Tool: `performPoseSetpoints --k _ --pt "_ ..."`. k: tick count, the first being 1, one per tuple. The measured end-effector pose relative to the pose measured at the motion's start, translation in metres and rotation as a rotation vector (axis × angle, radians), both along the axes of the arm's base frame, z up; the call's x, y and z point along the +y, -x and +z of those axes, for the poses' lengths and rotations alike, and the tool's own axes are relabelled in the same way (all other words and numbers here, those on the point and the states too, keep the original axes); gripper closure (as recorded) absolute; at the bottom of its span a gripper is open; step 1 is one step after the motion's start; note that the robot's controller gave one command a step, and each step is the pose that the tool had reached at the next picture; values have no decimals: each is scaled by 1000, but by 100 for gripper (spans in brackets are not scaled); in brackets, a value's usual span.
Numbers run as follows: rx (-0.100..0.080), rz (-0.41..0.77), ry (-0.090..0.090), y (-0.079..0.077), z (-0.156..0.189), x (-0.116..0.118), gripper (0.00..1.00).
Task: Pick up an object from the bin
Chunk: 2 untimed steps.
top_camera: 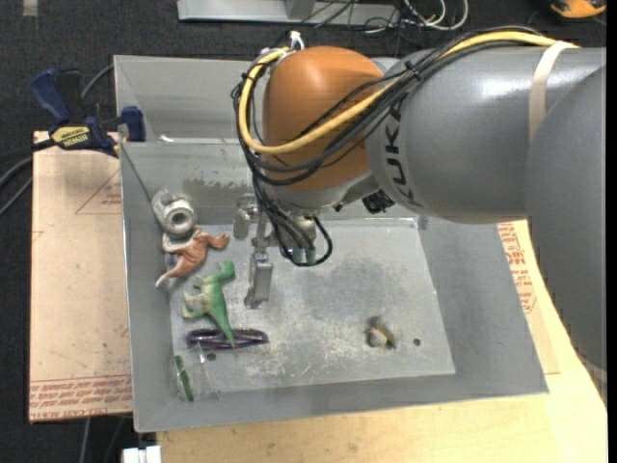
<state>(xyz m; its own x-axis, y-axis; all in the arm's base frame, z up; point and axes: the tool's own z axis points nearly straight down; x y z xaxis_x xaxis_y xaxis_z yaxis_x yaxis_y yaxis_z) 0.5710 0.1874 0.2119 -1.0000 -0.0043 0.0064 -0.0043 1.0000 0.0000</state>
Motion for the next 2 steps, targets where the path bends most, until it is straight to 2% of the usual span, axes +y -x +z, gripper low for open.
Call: performPoseSetpoints --k 1,2 --pt "-8 -4 -1 -2 5 -1 0" --pt "-5 88 -2 13 -90 -3 0"
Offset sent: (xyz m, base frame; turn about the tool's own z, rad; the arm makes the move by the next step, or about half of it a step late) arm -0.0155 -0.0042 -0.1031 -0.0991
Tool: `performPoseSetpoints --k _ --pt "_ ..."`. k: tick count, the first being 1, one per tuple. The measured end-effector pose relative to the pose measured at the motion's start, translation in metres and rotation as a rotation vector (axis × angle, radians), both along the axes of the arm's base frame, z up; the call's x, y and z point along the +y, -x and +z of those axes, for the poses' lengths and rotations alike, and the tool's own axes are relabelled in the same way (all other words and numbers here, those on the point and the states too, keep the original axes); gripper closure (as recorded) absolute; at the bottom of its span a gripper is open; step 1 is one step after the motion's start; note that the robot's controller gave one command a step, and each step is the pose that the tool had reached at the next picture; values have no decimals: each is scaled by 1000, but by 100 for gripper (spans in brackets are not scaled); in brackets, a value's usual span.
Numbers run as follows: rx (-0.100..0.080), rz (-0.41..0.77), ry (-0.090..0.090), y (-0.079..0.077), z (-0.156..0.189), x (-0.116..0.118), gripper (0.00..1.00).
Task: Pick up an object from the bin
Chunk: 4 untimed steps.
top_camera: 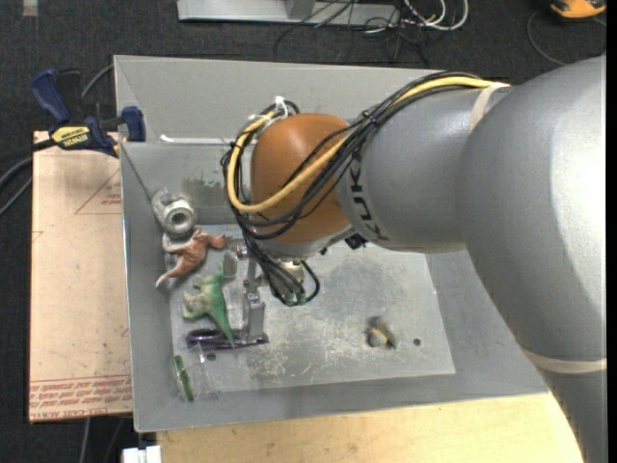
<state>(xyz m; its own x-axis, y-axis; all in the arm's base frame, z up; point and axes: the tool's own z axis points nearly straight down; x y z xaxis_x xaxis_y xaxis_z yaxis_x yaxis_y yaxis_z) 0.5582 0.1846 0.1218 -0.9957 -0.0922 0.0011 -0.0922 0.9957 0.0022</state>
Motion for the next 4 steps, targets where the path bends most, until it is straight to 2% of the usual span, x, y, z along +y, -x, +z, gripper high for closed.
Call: performPoseSetpoints --k 1,2,3,4 --pt "2 79 1 -3 -13 8 0" --pt "-5 -97 -2 2 -39 16 0" --pt "-7 -72 -3 25 -49 21 0" --pt "-7 189 -2 30 -52 12 100"
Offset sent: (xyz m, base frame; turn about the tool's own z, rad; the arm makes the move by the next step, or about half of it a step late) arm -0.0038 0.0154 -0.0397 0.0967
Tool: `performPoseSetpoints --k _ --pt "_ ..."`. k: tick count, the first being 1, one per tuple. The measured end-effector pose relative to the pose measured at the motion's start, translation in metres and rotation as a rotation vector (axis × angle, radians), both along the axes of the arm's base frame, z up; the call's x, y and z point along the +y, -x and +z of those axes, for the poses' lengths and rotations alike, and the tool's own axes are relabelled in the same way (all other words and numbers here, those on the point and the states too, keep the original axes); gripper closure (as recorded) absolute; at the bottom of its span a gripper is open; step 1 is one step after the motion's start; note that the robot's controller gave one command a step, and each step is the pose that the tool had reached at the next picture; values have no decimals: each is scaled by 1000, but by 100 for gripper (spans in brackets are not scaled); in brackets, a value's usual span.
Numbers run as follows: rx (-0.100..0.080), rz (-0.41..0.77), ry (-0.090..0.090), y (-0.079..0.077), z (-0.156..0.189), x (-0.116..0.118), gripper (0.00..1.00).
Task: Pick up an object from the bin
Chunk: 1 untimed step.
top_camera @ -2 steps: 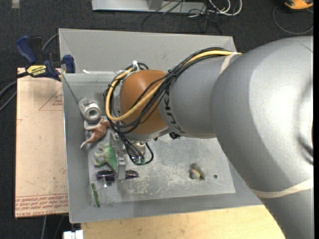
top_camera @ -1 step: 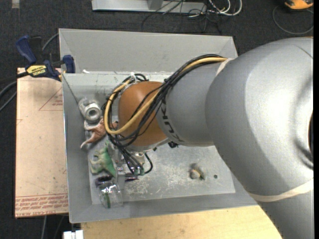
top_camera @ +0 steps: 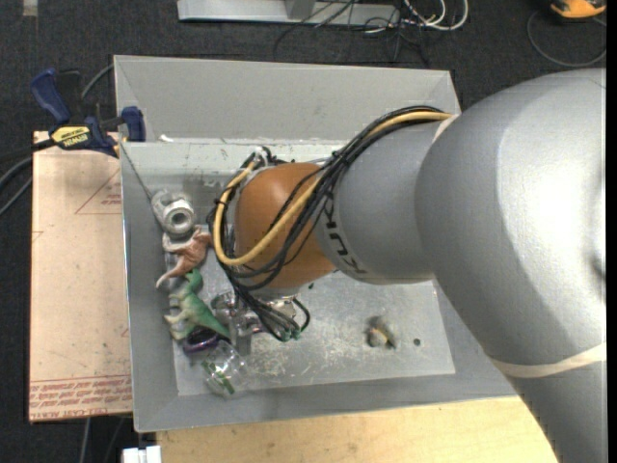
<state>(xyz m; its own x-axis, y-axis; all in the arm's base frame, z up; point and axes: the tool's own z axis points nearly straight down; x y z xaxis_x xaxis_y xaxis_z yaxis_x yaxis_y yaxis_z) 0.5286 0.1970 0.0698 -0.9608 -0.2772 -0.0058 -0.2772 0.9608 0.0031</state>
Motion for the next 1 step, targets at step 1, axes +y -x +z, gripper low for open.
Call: performPoseSetpoints --k 1 --pt "0 0 0 0 0 0 100"
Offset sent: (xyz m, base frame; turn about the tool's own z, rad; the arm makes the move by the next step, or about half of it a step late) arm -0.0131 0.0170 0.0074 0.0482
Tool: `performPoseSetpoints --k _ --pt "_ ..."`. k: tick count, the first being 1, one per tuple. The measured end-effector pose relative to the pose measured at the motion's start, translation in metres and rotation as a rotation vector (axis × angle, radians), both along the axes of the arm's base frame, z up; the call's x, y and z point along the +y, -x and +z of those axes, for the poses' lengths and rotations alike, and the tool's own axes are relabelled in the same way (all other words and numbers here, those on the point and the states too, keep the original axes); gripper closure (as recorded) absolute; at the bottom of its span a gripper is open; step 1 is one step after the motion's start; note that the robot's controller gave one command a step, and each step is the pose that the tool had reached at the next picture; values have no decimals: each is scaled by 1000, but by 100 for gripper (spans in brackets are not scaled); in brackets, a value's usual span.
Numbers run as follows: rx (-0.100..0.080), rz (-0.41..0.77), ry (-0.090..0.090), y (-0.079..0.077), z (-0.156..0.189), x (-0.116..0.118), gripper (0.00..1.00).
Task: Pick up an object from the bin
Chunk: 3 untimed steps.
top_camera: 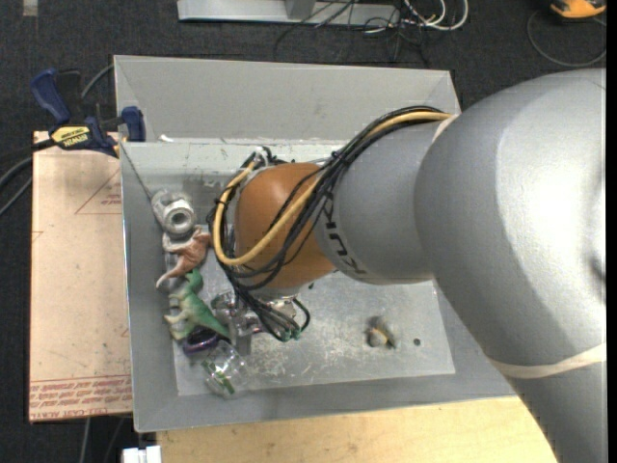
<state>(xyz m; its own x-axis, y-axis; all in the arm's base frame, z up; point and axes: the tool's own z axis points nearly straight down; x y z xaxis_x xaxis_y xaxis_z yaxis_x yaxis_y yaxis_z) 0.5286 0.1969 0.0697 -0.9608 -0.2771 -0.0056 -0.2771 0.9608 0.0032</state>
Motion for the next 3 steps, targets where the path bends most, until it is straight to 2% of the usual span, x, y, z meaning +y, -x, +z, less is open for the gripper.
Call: performPoseSetpoints --k 1,2,3 --pt "2 -53 12 12 7 10 100" --pt "-1 -42 24 15 3 15 100" --pt "-2 197 43 3 2 17 100"
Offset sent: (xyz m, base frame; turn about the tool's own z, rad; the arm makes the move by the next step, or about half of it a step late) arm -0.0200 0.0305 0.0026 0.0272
